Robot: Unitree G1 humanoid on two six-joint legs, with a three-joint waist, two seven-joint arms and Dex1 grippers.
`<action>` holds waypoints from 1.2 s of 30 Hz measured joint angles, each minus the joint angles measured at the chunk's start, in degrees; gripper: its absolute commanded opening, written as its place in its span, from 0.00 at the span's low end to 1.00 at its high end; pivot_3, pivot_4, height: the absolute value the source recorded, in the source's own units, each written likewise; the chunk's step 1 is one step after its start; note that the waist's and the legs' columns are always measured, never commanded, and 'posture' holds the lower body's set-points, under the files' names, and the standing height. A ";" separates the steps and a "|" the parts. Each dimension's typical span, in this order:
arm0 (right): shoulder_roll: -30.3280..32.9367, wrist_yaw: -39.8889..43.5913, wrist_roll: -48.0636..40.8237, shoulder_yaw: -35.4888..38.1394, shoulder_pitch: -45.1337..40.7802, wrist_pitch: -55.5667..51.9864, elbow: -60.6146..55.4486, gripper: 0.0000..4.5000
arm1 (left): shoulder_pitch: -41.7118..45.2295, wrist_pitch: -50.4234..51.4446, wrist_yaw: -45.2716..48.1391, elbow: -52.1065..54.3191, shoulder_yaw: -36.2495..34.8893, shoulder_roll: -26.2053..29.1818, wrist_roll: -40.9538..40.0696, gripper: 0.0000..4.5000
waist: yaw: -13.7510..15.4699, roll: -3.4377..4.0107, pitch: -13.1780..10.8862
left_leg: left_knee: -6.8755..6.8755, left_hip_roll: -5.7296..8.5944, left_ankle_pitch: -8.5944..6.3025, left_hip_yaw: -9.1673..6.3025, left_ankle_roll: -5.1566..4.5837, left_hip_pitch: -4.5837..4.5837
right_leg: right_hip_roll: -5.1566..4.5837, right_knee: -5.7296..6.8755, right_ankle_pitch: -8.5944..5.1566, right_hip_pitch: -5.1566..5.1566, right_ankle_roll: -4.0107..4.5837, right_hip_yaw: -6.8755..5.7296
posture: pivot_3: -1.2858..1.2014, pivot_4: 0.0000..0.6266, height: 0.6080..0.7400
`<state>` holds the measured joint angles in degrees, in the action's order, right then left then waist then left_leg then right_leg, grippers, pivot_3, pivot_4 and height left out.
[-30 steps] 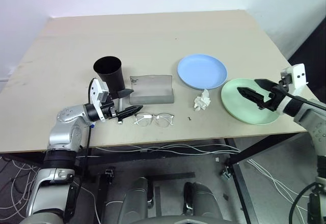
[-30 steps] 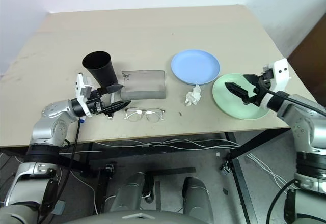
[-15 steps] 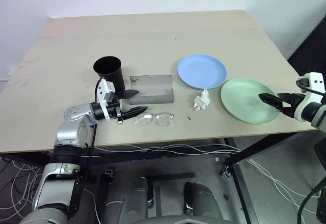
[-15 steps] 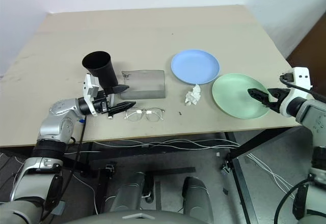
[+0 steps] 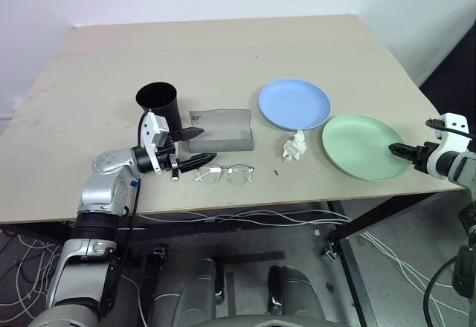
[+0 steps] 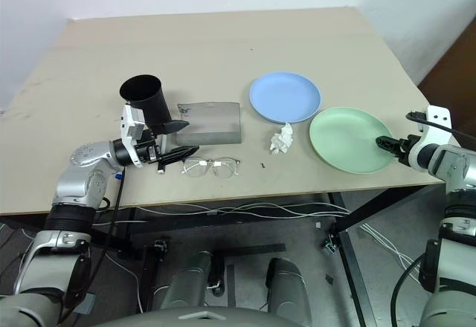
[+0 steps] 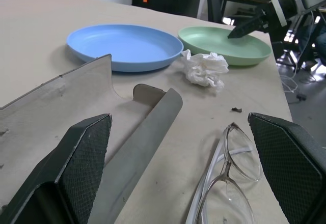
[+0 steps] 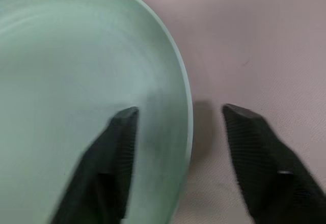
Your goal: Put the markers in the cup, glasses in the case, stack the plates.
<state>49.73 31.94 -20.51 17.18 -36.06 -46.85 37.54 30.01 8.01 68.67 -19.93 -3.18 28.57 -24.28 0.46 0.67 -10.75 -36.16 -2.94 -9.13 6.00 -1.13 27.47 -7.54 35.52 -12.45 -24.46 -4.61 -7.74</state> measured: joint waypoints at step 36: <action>-13.92 -6.94 -0.98 3.08 -32.04 7.40 21.06 0.02 | 1.58 -1.71 0.96 -2.47 -0.09 0.21 0.09 1.00 | -1.39 0.03 -0.01 | 0.03 0.02 0.07 0.39 -0.12 0.02 | 0.01 0.48 0.08 -0.33 -0.28 0.37 | 0.52 0.24 0.99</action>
<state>35.80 25.00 -21.48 20.26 -68.10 -39.44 58.59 31.59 6.30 69.62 -22.41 -3.26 28.78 -24.19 -0.93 0.70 -10.76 -36.13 -2.92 -9.06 6.39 -1.26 27.49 -7.52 36.01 -12.37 -24.79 -4.89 -7.37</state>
